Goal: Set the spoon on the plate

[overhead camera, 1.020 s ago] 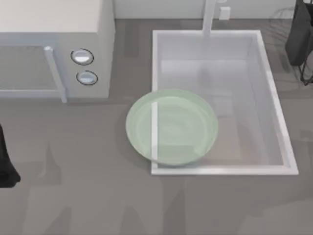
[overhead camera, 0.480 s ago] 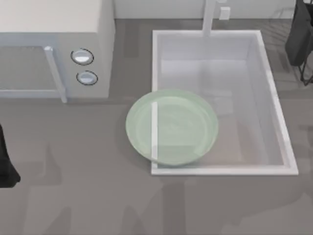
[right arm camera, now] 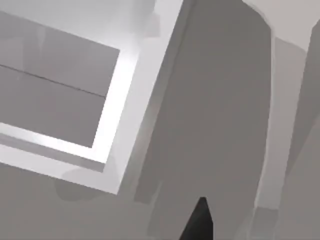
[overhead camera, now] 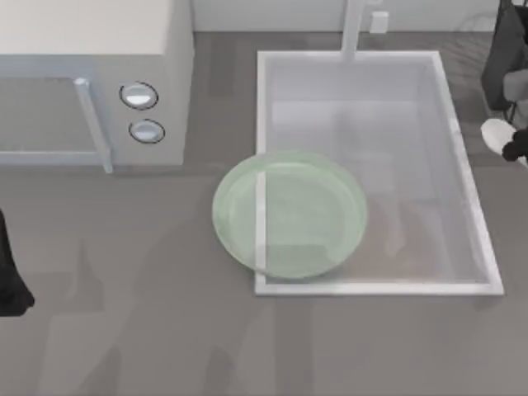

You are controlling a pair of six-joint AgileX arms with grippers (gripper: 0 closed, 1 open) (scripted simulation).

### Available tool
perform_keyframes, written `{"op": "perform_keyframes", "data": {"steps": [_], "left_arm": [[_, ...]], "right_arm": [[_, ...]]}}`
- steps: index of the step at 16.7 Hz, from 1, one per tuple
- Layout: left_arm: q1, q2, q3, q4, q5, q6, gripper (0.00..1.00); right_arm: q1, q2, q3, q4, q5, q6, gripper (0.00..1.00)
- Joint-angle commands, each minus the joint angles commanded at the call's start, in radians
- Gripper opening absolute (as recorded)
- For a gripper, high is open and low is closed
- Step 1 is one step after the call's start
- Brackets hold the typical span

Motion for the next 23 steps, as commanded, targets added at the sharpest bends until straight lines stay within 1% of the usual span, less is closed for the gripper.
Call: {"op": "perform_keyframes", "data": {"steps": [7,11,14,23], "left_arm": [[0.0,0.0,0.0,0.0,0.0,0.0,1.0],[0.0,0.0,0.0,0.0,0.0,0.0,1.0],[0.0,0.0,0.0,0.0,0.0,0.0,1.0],[0.0,0.0,0.0,0.0,0.0,0.0,1.0]], "right_arm": [[0.361,0.417,0.615,-0.171,-0.018,-0.407,0.0],[0.524,0.574,0.851,-0.224,-0.02,-0.589,0.0],[0.58,0.623,0.923,-0.24,-0.018,-0.652,0.0],[0.555,0.619,0.915,-0.209,-0.002,-0.632,0.0]]}}
